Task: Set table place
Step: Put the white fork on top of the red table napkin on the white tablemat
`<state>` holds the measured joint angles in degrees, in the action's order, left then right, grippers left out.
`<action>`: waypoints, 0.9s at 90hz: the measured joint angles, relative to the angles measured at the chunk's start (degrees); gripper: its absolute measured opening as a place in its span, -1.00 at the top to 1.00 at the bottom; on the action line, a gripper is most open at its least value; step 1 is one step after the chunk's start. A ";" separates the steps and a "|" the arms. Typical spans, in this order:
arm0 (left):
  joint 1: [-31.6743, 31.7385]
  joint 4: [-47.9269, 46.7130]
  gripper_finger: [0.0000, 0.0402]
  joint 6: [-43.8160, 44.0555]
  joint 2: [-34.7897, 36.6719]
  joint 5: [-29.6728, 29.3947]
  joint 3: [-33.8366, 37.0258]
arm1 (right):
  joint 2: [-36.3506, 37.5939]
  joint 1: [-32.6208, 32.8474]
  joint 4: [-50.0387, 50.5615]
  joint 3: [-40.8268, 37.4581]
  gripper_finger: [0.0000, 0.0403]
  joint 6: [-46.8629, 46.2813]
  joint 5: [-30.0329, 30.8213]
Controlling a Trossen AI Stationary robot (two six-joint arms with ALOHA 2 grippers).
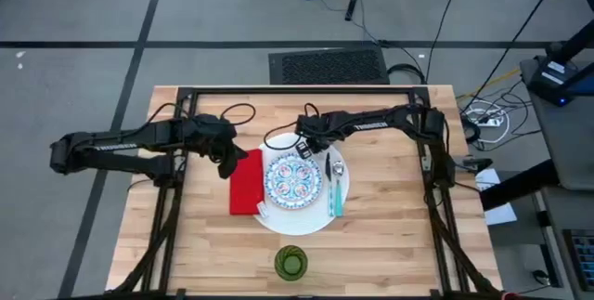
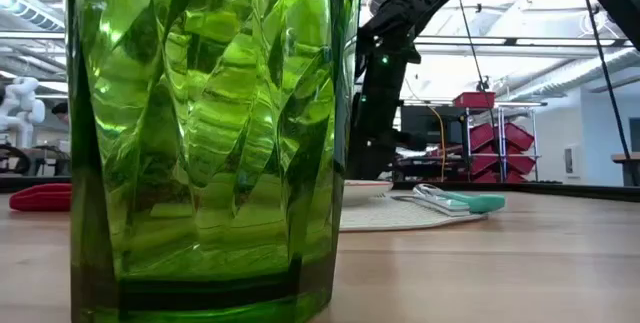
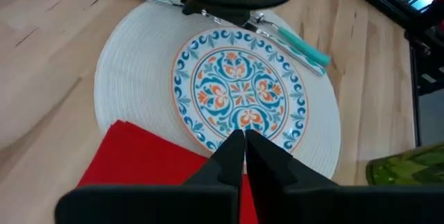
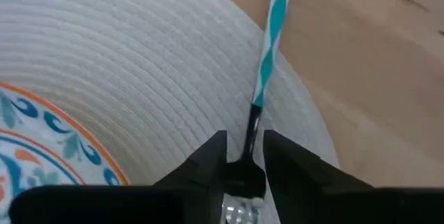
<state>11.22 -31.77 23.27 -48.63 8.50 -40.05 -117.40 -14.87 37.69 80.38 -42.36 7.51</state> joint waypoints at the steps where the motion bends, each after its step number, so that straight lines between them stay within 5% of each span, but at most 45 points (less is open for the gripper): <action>1: 0.00 -0.01 1.00 0.00 0.01 -0.01 0.00 | -0.15 0.00 0.02 0.00 0.65 0.00 0.03; 23: 0.02 -0.24 1.00 0.00 0.01 -0.03 0.00 | 0.02 0.33 -0.64 0.04 0.96 1.97 0.30; 64: 0.04 0.13 1.00 -0.13 0.01 -4.71 0.00 | 14.27 0.37 0.24 -0.04 1.00 5.25 1.51; 81: 0.04 2.78 1.00 0.88 0.01 -4.71 0.00 | 22.00 2.67 -0.84 -0.04 1.00 17.09 7.68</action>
<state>11.27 -28.99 24.14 -48.62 3.79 -40.05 -95.39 -12.20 36.85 80.34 -25.27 15.20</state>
